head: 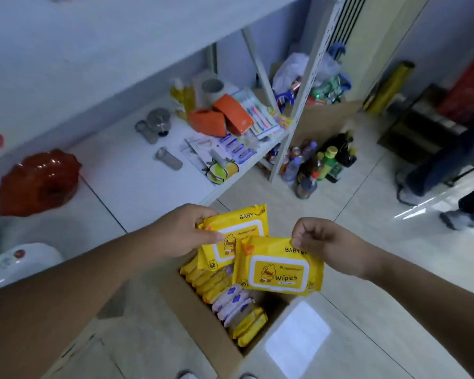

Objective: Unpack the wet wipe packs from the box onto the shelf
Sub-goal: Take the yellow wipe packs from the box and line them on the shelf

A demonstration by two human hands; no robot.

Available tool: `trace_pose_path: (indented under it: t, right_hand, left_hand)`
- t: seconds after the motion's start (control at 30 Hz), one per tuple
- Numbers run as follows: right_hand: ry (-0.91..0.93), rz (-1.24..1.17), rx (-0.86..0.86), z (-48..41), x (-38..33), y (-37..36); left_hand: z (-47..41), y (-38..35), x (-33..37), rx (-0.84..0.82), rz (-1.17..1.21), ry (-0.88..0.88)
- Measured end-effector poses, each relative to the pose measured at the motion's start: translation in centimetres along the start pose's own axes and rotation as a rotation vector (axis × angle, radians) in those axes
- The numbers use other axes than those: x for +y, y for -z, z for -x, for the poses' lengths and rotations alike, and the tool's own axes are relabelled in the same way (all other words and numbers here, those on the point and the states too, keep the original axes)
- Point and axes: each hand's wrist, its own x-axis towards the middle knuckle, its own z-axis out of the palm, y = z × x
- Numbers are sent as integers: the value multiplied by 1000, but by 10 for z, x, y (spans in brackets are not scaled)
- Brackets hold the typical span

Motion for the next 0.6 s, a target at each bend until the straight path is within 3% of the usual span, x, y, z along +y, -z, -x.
trace_pose_path:
  t: [0.23,0.33,0.47,0.6]
  right_hand:
    - [196,12,35,79,-176,53]
    - [297,18,-27,99,-250,60]
    - [432,34,-102,111,-336,51]
    - [557,81,-155,110,-409,9]
  left_hand:
    - [115,105,159,90,-179,-80]
    - [176,145,209,185,-239,-97]
    - [268,182,236,343,-231,-83]
    - [365,201,218,495,-140,-42]
